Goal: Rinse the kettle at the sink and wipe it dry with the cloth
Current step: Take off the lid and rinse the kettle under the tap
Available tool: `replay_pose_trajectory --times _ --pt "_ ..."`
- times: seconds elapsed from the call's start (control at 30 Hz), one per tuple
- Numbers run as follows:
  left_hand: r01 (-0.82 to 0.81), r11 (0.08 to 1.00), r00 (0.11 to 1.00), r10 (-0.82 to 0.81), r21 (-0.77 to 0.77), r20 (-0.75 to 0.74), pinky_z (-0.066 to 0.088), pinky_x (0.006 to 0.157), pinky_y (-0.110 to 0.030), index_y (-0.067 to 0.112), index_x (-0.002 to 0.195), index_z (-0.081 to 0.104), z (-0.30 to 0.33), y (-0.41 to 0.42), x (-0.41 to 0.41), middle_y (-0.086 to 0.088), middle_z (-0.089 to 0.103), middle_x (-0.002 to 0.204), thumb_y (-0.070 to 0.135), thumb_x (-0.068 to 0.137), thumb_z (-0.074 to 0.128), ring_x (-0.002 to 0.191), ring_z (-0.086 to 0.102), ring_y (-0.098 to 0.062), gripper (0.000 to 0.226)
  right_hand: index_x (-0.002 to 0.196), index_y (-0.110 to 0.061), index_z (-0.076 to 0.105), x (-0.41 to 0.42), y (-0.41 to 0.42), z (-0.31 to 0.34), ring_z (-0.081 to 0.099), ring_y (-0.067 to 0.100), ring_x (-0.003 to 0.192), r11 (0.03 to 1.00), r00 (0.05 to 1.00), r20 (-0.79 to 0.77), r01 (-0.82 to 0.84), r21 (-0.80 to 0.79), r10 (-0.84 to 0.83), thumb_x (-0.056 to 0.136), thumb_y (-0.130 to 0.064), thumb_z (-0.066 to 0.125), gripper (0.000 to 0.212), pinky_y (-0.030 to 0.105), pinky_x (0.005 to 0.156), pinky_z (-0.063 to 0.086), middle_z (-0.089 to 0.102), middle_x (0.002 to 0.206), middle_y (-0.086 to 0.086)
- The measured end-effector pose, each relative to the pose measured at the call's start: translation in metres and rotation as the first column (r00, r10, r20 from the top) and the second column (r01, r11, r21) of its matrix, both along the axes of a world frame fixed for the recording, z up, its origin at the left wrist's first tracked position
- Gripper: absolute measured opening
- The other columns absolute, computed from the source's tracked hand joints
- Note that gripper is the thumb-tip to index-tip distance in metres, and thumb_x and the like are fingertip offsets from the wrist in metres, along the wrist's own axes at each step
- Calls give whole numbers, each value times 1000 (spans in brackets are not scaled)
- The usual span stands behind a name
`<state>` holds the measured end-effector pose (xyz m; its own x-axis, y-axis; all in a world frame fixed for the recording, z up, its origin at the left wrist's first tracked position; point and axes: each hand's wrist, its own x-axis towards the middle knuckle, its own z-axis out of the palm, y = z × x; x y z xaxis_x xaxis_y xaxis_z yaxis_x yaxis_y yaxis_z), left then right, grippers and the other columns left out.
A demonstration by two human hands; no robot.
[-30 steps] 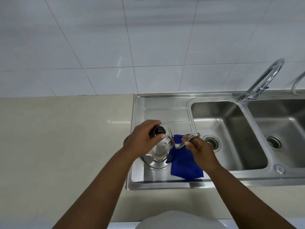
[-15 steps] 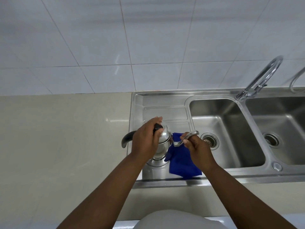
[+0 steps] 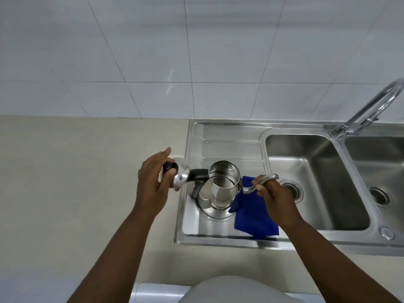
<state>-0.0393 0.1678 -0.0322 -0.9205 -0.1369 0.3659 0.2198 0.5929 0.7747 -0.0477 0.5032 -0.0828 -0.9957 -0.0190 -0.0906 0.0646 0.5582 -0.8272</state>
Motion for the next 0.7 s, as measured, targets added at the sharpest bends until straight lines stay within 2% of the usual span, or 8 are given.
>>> replay_pose_trajectory --times 0.07,0.17,0.23,0.33,0.47,0.57,0.7 --pt "-42 999 995 45 -33 90 40 97 -19 21 128 60 -17 -28 10 27 59 115 35 89 55 115 49 4 42 115 -22 67 0 0 -1 68 6 96 1000 1000 -27 -9 23 9 98 -24 55 20 30 90 54 72 103 -8" --pt "-46 997 962 59 -56 268 46 95 -30 17 126 63 -53 -54 25 10 61 116 20 90 67 115 56 -17 37 114 -23 67 0 -1 -1 67 2 90 999 999 -40 -4 46 6 98 -26 54 20 24 83 52 71 97 -10" --pt "-35 996 940 62 -87 337 45 95 -31 13 127 62 -74 -64 30 7 60 119 10 88 69 114 59 -23 39 114 -24 66 0 -2 -1 67 2 89 998 999 -33 1 58 1 98 -27 54 20 22 80 50 71 95 -10" --pt "-6 990 916 63 -143 396 40 92 -26 9 127 61 -93 -70 34 7 59 115 3 87 68 110 62 -26 41 114 -23 66 0 -2 0 68 4 91 999 999 -31 11 49 -9 98 -24 54 20 26 83 51 71 95 -8" --pt "8 989 902 58 -150 429 41 94 -28 6 127 60 -107 -72 36 6 59 116 -2 86 67 111 62 -28 42 116 -20 67 0 -3 1 70 12 89 996 999 -40 16 85 -13 99 -22 53 22 33 85 54 73 95 -3" --pt "0 990 896 61 -138 440 39 98 -28 6 130 59 -110 -73 37 4 58 122 0 88 66 118 59 -27 44 117 -19 66 1 -3 1 70 13 90 995 999 -43 26 94 -22 99 -22 53 23 36 86 55 74 96 -1" --pt "14 992 892 44 -126 450 35 106 -31 5 135 54 -102 -71 37 -10 56 138 1 88 67 130 51 -28 49 116 -20 66 3 -4 3 70 13 86 992 997 -76 30 120 -21 99 -24 54 22 39 83 57 74 92 -2"
